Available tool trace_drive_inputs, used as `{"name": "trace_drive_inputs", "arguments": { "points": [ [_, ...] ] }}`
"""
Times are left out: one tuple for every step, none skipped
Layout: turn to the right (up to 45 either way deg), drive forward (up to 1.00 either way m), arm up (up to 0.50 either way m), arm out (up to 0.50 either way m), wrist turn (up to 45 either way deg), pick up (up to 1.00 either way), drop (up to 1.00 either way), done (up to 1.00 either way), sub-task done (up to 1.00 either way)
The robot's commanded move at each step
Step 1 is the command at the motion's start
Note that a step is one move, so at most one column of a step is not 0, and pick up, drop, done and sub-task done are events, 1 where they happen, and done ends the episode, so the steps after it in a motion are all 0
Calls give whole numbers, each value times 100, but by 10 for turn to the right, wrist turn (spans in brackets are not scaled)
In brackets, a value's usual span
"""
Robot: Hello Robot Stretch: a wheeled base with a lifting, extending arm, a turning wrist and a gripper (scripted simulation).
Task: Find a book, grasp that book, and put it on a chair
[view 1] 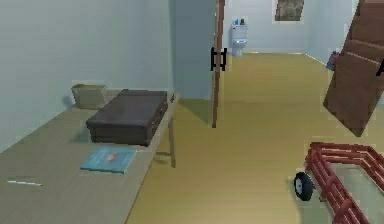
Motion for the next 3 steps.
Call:
{"name": "trace_drive_inputs", "arguments": {
  "points": [
    [-240,0,0,0,0,0,0,0,0],
    [0,5,0,0,0,0,0,0,0],
    [-450,0,0,0,0,0,0,0,0]
  ]
}}
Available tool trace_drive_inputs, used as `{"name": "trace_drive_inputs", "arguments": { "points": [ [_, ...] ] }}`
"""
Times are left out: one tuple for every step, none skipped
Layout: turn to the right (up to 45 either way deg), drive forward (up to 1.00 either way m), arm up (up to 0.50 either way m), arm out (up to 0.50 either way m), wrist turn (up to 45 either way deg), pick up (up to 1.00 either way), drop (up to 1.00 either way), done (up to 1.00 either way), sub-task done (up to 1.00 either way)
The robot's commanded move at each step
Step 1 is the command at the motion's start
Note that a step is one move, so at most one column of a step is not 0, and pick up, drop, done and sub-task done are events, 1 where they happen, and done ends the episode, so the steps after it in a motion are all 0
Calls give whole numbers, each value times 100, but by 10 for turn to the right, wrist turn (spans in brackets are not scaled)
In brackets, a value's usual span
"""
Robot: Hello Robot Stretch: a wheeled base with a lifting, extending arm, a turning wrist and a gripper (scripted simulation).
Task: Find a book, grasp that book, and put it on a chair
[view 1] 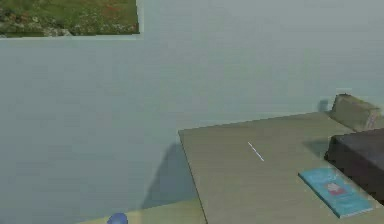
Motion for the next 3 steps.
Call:
{"name": "trace_drive_inputs", "arguments": {
  "points": [
    [-420,0,0,0,0,0,0,0,0],
    [0,0,50,0,0,0,0,0,0],
    [0,0,32,0,0,0,0,0,0]
  ]
}}
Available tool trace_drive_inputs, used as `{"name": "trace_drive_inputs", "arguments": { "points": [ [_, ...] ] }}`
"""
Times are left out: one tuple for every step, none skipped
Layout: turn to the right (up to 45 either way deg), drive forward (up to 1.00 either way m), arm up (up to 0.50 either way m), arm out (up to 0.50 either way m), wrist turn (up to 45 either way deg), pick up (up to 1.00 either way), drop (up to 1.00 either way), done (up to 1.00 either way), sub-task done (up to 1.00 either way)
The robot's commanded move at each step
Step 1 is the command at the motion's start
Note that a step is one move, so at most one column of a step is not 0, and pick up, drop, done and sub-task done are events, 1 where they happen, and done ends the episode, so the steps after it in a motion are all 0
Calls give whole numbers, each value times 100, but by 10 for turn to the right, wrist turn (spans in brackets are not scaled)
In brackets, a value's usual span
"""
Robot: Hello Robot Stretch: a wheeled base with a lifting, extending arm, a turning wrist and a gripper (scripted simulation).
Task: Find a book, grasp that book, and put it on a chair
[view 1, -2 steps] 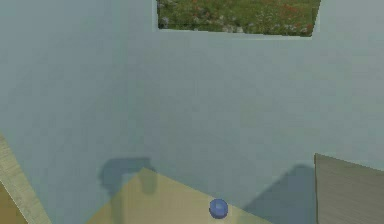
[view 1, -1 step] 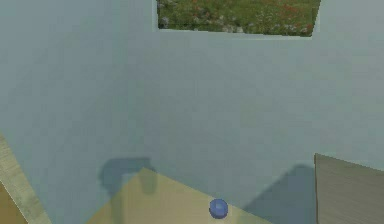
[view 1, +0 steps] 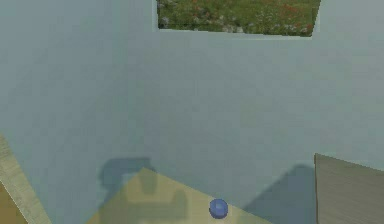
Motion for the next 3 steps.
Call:
{"name": "trace_drive_inputs", "arguments": {
  "points": [
    [0,0,0,44,0,0,0,0,0],
    [0,0,0,0,450,0,0,0,0],
    [0,0,0,0,450,0,0,0,0]
  ]
}}
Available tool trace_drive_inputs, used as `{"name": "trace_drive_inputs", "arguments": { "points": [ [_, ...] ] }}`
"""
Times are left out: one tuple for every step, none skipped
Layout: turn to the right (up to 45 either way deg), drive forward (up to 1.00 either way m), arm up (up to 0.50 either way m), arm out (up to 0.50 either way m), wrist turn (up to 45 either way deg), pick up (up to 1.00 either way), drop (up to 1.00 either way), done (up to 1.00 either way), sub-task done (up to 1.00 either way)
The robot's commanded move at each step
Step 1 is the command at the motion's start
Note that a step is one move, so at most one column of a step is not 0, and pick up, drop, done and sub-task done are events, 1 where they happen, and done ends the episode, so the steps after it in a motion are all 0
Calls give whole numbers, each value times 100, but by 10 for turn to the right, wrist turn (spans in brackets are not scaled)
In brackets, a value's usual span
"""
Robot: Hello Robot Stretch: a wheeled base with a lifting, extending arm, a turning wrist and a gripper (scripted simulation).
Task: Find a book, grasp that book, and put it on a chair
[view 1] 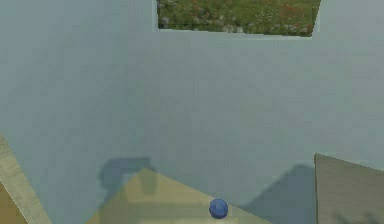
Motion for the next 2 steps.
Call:
{"name": "trace_drive_inputs", "arguments": {
  "points": [
    [0,0,0,0,450,0,0,0,0],
    [0,0,0,0,300,0,0,0,0]
  ]
}}
